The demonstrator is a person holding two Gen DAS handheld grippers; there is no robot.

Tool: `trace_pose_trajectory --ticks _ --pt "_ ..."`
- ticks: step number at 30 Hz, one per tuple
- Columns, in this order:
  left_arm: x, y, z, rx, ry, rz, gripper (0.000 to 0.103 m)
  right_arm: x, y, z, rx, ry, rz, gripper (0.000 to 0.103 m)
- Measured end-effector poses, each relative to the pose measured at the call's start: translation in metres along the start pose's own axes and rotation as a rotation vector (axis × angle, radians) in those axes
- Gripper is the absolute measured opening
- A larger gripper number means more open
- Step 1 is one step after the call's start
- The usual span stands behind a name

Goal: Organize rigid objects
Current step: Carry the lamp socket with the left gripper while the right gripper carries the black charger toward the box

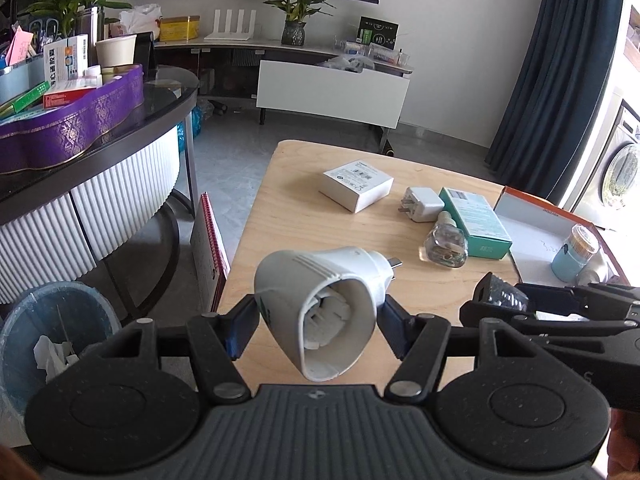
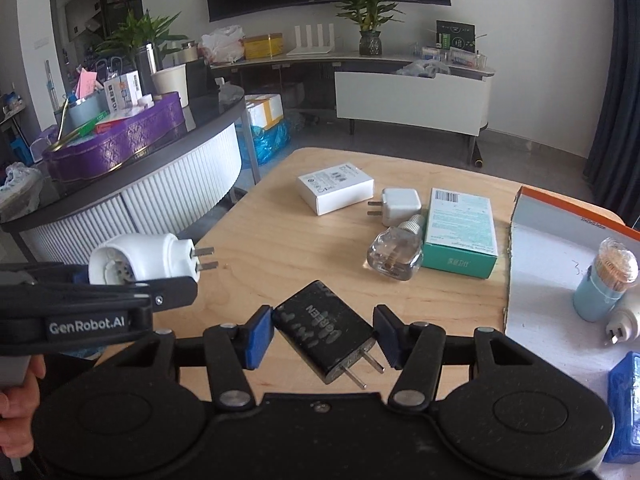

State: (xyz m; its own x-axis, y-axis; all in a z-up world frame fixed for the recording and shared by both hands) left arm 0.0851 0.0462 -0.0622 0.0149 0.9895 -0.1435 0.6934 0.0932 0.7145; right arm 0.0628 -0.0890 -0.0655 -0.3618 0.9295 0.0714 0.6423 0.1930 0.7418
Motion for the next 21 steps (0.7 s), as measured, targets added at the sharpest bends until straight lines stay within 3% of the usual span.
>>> trace_pose_trajectory --ticks 21 --pt "-0.061 0.0 -0.039 -0.057 -0.023 0.037 0.065 -0.051 -0.014 -0.09 -0.088 -0.095 0.107 0.067"
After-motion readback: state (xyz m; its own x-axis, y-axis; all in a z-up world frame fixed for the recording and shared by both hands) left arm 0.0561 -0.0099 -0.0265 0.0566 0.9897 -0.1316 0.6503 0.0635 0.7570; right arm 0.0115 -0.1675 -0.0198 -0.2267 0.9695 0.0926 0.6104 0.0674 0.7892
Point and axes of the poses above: each gripper's, at about its wrist camera, not at the fingertips, and z roughly the way its jaws point, x to its left, y to its top, the point moved 10 cm from there along z, roughly the way its jaws point, and after that the axes turned 3 degrees about x, right-handed, at the moved point
